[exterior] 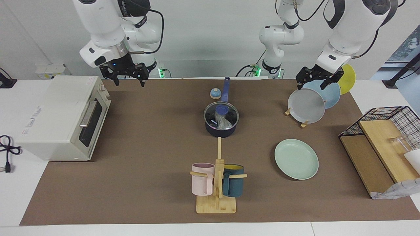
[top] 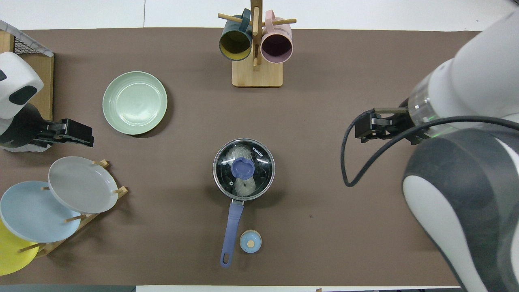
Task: Transfer vermicelli from pot to plate
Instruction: 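Reach the right gripper over the pot toward the blue lid knob, then grasp the lid knob with the right gripper and lift the lid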
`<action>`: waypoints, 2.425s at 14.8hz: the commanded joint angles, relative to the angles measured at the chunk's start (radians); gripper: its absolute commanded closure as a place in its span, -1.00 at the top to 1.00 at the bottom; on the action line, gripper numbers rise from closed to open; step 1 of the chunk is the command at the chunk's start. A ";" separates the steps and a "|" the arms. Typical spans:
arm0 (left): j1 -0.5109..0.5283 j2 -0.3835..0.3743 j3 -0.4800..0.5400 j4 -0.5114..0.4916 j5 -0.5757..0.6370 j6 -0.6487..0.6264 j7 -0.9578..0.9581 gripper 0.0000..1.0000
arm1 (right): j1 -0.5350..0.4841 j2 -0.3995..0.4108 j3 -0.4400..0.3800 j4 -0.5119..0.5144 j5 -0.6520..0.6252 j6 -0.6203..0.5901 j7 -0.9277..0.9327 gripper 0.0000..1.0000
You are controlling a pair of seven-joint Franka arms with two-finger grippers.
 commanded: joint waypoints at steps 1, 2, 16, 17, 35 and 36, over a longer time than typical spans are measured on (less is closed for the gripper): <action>0.012 -0.005 -0.006 0.005 0.010 -0.013 0.005 1.00 | 0.052 0.096 0.034 0.087 -0.001 -0.002 0.094 1.00; 0.012 -0.005 -0.006 0.005 0.010 -0.013 0.005 1.00 | 0.082 0.113 0.034 0.090 -0.001 0.013 0.148 1.00; 0.012 -0.005 -0.006 0.005 0.010 -0.011 0.005 1.00 | 0.377 0.263 0.034 0.014 -0.029 0.352 0.544 1.00; 0.012 -0.005 -0.006 0.005 0.010 -0.011 0.005 1.00 | 0.394 0.272 0.034 0.000 -0.029 0.366 0.570 1.00; 0.012 -0.005 -0.006 0.005 0.010 -0.013 0.005 1.00 | 0.423 0.291 0.034 -0.175 -0.088 0.505 0.576 0.78; 0.012 -0.005 -0.006 0.005 0.010 -0.013 0.005 1.00 | 0.423 0.291 0.034 -0.175 -0.088 0.507 0.573 0.77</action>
